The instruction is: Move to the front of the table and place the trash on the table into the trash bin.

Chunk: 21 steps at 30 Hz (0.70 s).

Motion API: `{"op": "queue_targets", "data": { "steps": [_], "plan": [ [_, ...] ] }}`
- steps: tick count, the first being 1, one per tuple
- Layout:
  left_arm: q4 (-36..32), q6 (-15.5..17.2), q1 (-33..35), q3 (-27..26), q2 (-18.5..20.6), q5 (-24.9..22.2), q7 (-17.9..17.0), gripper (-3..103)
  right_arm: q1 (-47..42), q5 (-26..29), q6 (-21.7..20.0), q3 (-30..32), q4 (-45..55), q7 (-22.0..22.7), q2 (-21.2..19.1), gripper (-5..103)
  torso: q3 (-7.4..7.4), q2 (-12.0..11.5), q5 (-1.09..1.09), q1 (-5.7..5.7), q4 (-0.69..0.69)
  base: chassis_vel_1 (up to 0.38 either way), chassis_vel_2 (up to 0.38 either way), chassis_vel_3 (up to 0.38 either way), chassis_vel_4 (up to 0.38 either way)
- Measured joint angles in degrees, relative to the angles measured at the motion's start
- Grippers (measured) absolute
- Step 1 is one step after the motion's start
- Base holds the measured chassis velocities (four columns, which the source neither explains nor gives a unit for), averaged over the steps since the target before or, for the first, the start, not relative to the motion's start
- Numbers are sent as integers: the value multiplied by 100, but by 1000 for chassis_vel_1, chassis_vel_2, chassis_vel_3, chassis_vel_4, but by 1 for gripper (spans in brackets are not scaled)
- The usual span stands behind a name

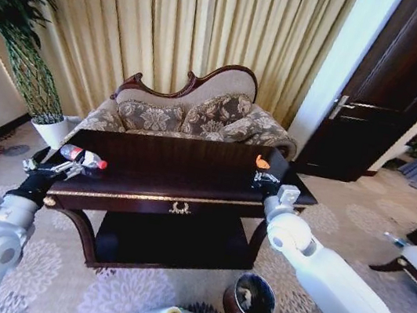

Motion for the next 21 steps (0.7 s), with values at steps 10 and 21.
{"op": "queue_targets", "data": {
  "steps": [10,21],
  "plan": [
    [-64,-3,52,-30,-77,5,-1,100,-24,-34,2,-17,41,39,-18,0,1,-2,0,3,1,97,-114,-103,117],
    [-99,-8,72,-73,-80,4,-3,100,-13,-59,-5,-31,-26,42,34,0,1,-2,0,3,0,108,-95,-112,100]
  ]
}}
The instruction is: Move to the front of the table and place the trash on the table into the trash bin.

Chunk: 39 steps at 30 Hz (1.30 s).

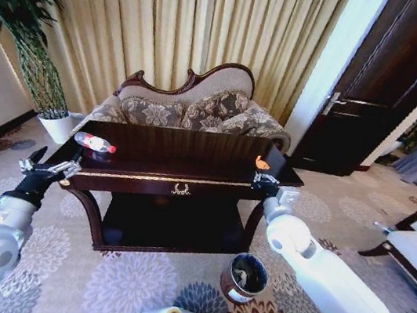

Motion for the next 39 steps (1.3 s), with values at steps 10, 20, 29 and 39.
{"op": "queue_targets", "data": {
  "steps": [10,20,29,39],
  "plan": [
    [-5,-5,2,37,-39,36,-3,100,-32,-65,1,-37,-66,17,37,0,0,1,0,-1,0,61,-72,-66,67],
    [-6,-12,12,38,-42,40,-5,100,-92,-121,-40,-89,-52,85,69,0,1,-1,0,2,0,31,-20,-26,31],
    [-4,-20,13,16,-16,33,-5,100,-60,-173,5,-182,-105,118,108,0,-1,1,0,-2,0,112,-113,-119,117],
    [3,-44,36,18,-47,36,-4,100,-349,-19,-469,-181,-496,373,345,0,1,-1,1,1,0,29,-24,-15,20]
  ]
}}
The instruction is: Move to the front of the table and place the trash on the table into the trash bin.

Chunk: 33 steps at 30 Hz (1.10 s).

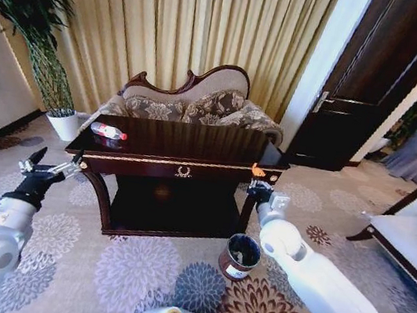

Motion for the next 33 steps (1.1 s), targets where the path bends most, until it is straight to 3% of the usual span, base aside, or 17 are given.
{"op": "queue_targets", "data": {
  "steps": [7,12,21,23,25,27,33],
  "plan": [
    [16,-45,14,-12,-38,-5,5,100,-299,296,-733,100,-1046,471,495,0,-2,0,-1,-2,-2,0,0,0,0],
    [26,-51,12,-20,-37,-21,4,100,-102,224,-1127,67,-2051,313,851,0,-2,1,-1,-2,1,0,0,0,0],
    [32,-70,35,-33,-50,-37,14,100,229,-528,-1066,-61,-3445,1,1323,-3,-1,1,0,-1,0,0,0,0,0],
    [38,-76,39,-33,-51,-37,17,100,274,-614,-1048,-63,-3609,-22,1395,1,-1,1,-1,-2,1,0,0,0,0],
    [40,-83,48,-33,-51,-37,37,100,311,-797,-1019,-68,-3827,-133,1452,17,-1,1,-2,-1,0,0,0,0,0],
    [41,-84,48,-32,-51,-37,41,100,312,-824,-1012,-68,-3852,-147,1457,17,-1,1,-1,-1,-1,0,0,0,0],
    [45,-91,24,40,-62,-7,46,100,310,-853,-930,-52,-3831,-155,1424,44,-1,1,-1,-2,-1,0,0,0,0]
  ]
}}
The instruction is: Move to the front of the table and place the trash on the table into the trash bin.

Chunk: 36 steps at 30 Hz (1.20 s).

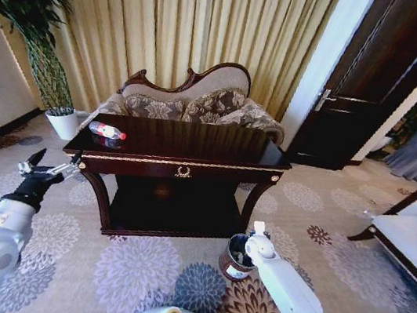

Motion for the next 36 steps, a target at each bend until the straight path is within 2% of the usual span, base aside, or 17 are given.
{"op": "queue_targets", "data": {
  "steps": [1,3,4,5,6,8,9,11,12,14,17,22,29,30,33,35,36],
  "plan": [
    [0,0,0,0,0,0,0,100,0,0,0,0,0,0,0,44,0,0,0,0,0,0,0,0,0],
    [-4,-1,-14,12,-2,1,-5,100,-11,-30,257,60,169,-8,-37,55,0,0,0,0,0,0,0,0,0],
    [-6,-1,-17,8,-3,0,-8,100,-54,-43,515,116,426,-95,-91,60,1,0,1,0,0,0,0,0,0],
    [-6,-1,-17,8,-3,0,-8,100,-54,-43,515,116,426,-95,-91,60,1,0,1,0,0,0,0,0,0],
    [-6,-1,-18,3,-4,-1,-9,100,-97,-70,693,163,627,-189,-133,60,0,0,1,0,0,0,0,0,0],
    [-6,-7,-14,-7,-8,-1,-14,100,-213,-243,1090,259,1083,-422,-239,71,0,0,0,0,1,0,0,0,0],
    [-6,-7,-14,-7,-8,-1,-14,100,-213,-243,1090,259,1083,-422,-239,71,0,0,0,0,1,0,0,0,0],
    [-6,-17,8,-22,-11,-2,-15,100,-381,-550,1640,372,1825,-745,-428,82,0,0,-1,0,0,0,0,0,0],
    [-6,-17,8,-22,-11,-2,-15,100,-381,-550,1640,372,1825,-745,-428,82,0,0,-1,0,0,0,0,0,0],
    [-9,-65,26,-48,-2,-23,-18,100,-549,-455,2145,500,2922,-960,-645,93,-1,1,-1,0,1,0,0,0,0],
    [14,-158,13,-37,29,-52,-19,100,-608,-321,2374,543,3518,-1043,-765,99,-1,1,0,0,1,0,0,0,0],
    [29,-202,-38,-21,88,-169,-19,100,-645,-200,2452,570,4052,-1121,-957,100,-1,1,-1,0,1,0,0,0,0],
    [-13,-81,-94,-71,214,-264,-38,100,-783,-147,2216,771,4309,-1300,-1099,100,0,1,1,0,0,0,0,0,0],
    [-48,65,-96,-118,253,-308,-91,100,-827,-146,2153,816,4366,-1315,-1120,100,0,1,1,0,0,0,0,0,0],
    [-84,180,-96,-150,273,-349,-139,100,-857,-146,2118,835,4408,-1315,-1136,100,-1,1,0,0,0,0,0,0,0],
    [-165,485,-97,-223,312,-463,-262,100,-926,-151,2057,877,4470,-1310,-1166,100,-1,1,0,-1,1,-23,31,25,-25],
    [-165,485,-97,-223,312,-463,-262,100,-926,-151,2057,877,4470,-1310,-1166,100,-1,1,0,-1,1,-45,62,49,-50]
  ]
}}
